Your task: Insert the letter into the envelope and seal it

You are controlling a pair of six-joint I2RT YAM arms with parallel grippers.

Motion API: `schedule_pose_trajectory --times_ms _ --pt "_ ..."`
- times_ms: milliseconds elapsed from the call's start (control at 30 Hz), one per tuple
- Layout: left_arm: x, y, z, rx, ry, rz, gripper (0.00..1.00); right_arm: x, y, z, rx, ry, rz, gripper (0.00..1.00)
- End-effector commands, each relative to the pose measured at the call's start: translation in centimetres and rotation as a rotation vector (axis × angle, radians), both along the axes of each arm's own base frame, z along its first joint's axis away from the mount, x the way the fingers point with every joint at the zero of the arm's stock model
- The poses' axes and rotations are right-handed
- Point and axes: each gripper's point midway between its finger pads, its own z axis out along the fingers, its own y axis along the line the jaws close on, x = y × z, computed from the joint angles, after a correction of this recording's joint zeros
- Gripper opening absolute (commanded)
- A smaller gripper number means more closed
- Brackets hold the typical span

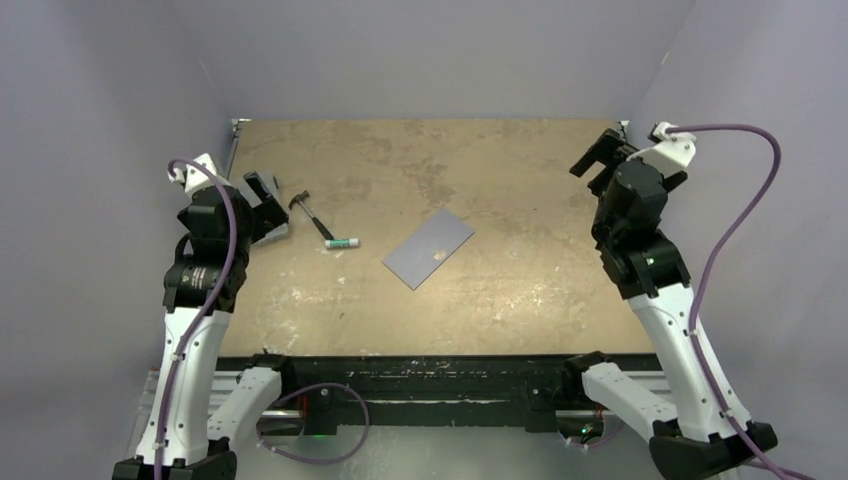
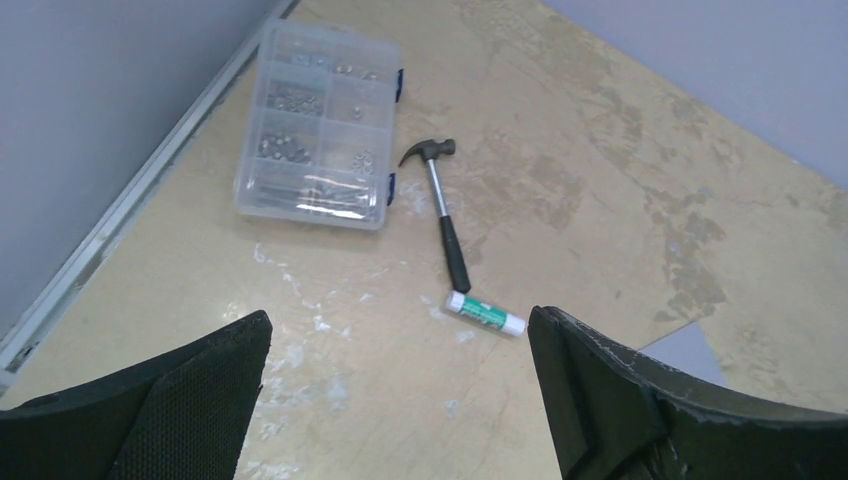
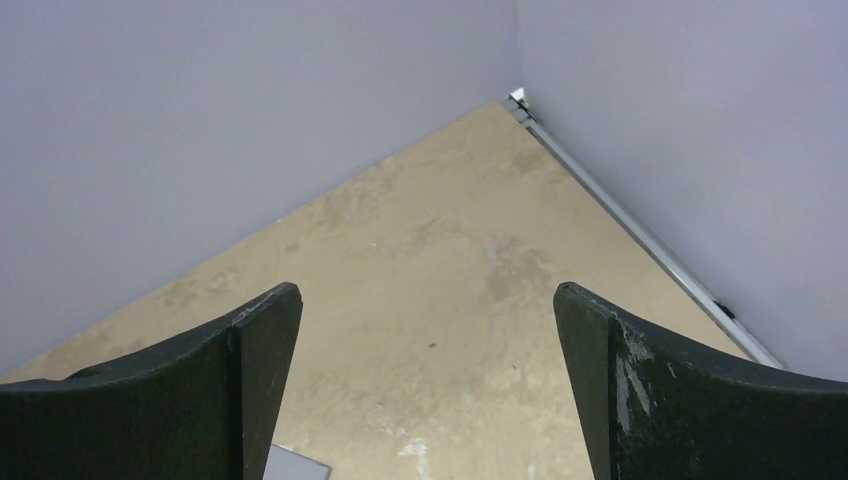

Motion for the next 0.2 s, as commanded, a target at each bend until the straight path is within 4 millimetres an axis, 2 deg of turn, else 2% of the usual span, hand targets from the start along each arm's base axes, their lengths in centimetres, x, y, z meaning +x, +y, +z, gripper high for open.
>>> schedule_pose_trajectory --times_ms 0,167 --pt "-2.0 0.9 -0.4 0.059 0.063 0.014 0.99 -2.2 -1.5 -2.1 -0.002 0.06 -0.064 0.99" --pt "-2.8 0.8 -0.5 0.034 0.063 0.022 0.99 -2.8 -1.1 -3.3 0.024 0.09 -0.038 0.99"
